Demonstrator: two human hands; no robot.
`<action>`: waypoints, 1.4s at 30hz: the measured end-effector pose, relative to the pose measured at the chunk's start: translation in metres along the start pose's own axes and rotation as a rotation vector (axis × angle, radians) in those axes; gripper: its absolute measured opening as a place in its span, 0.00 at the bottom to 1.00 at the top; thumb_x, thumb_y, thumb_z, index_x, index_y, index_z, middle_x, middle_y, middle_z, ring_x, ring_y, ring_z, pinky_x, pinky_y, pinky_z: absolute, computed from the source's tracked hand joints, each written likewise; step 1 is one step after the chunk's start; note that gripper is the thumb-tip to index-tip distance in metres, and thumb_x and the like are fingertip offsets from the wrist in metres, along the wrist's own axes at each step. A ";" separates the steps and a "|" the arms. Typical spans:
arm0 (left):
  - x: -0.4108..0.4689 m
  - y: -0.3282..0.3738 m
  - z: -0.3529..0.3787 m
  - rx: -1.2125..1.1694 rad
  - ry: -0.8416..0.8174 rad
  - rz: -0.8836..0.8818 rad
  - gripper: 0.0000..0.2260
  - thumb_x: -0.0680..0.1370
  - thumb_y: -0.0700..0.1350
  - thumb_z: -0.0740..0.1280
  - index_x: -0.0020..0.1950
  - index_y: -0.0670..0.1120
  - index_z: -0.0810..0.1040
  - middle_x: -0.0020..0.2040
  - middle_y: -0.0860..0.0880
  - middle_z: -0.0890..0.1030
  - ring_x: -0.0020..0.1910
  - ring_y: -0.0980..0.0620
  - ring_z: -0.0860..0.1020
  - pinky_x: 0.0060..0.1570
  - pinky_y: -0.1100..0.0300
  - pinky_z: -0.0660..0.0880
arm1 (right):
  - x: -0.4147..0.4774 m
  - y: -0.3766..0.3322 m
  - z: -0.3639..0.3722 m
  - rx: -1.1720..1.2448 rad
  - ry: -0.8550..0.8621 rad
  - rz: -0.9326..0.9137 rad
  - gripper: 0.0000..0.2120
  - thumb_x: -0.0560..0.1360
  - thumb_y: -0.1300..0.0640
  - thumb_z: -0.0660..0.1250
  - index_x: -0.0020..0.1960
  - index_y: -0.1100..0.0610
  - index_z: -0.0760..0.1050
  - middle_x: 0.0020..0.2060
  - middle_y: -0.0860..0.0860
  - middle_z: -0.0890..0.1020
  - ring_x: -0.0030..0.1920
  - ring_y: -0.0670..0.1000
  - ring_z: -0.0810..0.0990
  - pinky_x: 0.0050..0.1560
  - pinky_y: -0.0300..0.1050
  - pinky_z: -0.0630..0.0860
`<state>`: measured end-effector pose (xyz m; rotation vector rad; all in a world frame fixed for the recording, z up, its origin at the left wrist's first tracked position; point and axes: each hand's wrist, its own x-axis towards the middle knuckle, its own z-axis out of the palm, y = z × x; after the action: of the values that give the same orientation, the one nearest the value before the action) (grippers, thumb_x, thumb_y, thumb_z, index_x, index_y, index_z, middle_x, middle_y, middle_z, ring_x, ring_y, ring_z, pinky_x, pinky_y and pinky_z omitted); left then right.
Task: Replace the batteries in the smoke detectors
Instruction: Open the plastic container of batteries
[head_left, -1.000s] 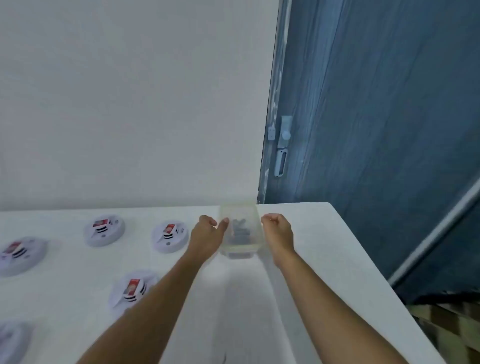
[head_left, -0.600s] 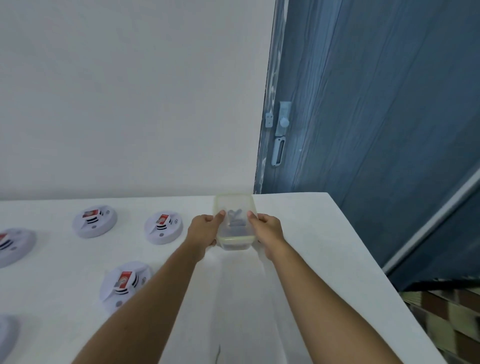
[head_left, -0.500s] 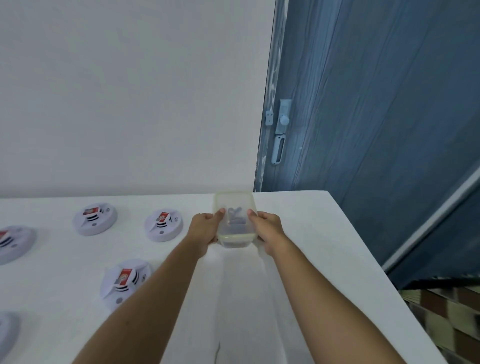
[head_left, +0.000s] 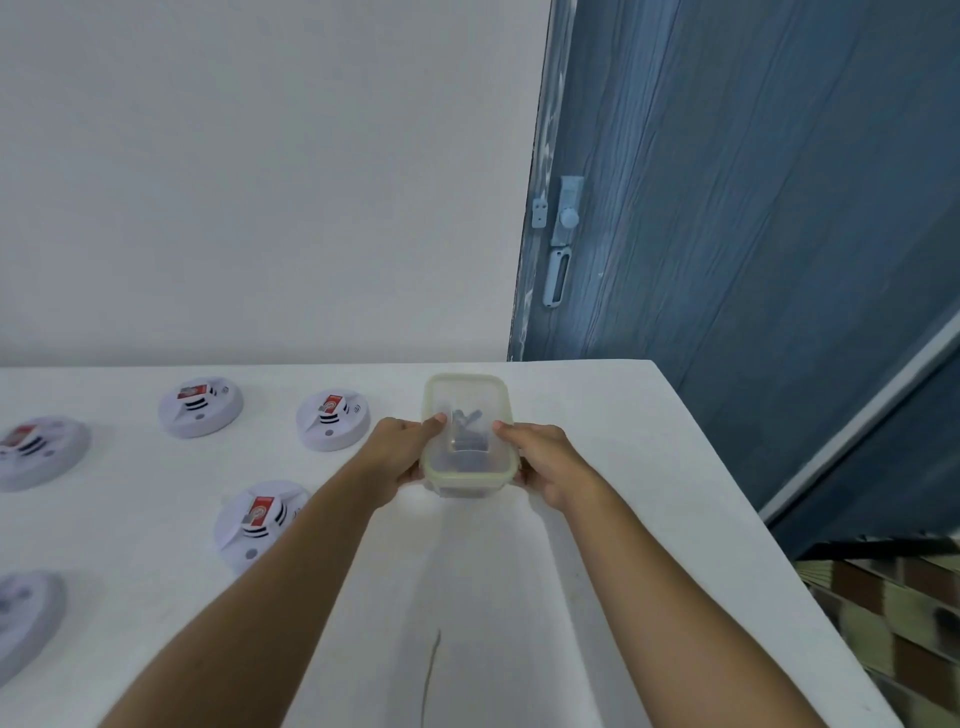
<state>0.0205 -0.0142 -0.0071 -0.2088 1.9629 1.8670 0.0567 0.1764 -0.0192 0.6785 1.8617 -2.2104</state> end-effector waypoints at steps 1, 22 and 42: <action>-0.005 -0.001 0.000 -0.013 0.000 -0.015 0.19 0.78 0.49 0.69 0.54 0.30 0.79 0.43 0.38 0.79 0.41 0.44 0.77 0.49 0.49 0.79 | -0.003 0.002 -0.001 -0.014 -0.017 0.005 0.08 0.77 0.57 0.72 0.51 0.62 0.83 0.43 0.59 0.81 0.44 0.57 0.76 0.47 0.51 0.70; -0.008 -0.009 0.011 0.052 0.177 -0.136 0.34 0.63 0.69 0.73 0.51 0.40 0.79 0.51 0.42 0.83 0.47 0.41 0.83 0.43 0.53 0.78 | -0.006 0.012 0.012 -0.060 0.052 0.063 0.23 0.73 0.40 0.73 0.56 0.58 0.79 0.50 0.56 0.86 0.50 0.58 0.86 0.53 0.52 0.82; -0.014 -0.002 0.014 0.490 0.419 0.155 0.27 0.69 0.63 0.73 0.52 0.43 0.72 0.46 0.48 0.74 0.48 0.44 0.75 0.46 0.53 0.73 | -0.004 0.013 0.012 -0.117 0.080 0.000 0.25 0.73 0.40 0.73 0.57 0.59 0.80 0.39 0.55 0.79 0.36 0.55 0.74 0.29 0.41 0.63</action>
<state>0.0365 -0.0035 -0.0038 -0.3253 2.7229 1.4442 0.0628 0.1619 -0.0274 0.7547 2.0108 -2.0838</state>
